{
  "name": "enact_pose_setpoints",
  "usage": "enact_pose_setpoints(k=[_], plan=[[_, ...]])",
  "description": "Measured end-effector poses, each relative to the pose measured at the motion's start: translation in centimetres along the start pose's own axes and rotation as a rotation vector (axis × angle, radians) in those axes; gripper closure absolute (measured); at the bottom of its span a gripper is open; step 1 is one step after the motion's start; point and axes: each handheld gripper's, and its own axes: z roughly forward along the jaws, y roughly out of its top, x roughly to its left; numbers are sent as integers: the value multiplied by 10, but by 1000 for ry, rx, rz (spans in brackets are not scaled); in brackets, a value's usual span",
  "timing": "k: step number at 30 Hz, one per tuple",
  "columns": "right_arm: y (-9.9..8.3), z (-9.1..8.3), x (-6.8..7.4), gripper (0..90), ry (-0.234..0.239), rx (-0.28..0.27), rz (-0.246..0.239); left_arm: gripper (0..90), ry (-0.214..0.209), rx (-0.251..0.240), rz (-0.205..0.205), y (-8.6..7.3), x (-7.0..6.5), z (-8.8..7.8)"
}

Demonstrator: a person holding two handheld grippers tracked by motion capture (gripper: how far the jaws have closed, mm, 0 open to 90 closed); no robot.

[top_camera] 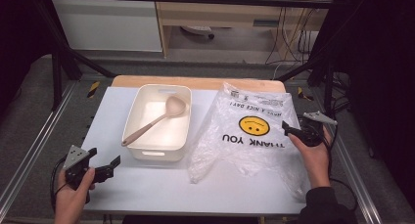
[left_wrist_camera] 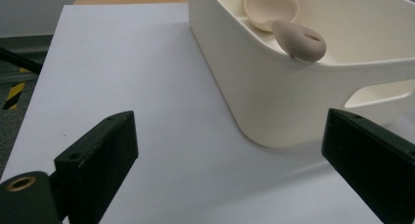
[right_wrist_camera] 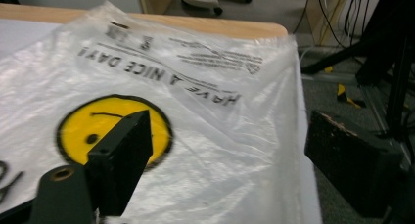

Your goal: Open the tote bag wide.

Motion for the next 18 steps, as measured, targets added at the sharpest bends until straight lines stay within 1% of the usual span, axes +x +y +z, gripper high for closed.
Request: enact_pose_setpoints(k=[3, 6, 9, 11, 13, 18], plan=[[-3, -9, 19, 133, 34, -2, -28, 62, -2, -9, -7, 1, 1, -1], [-8, -16, 38, 109, 70, 17, -58, 62, -3, -12, -11, 1, 2, -1], [-10, -20, 53, 100, 109, 26, -75, 62, 1, -13, -11, 1, 3, -2], [-11, -22, 64, 96, 144, 32, -85, 62, 4, -12, -12, 1, 3, -2], [-13, -23, 75, 93, 171, 38, -106, 62, 4, -12, -13, 1, 3, -1], [-18, -23, 106, 78, 258, 67, -152, 60, 4, -12, -13, 1, 3, -1]])
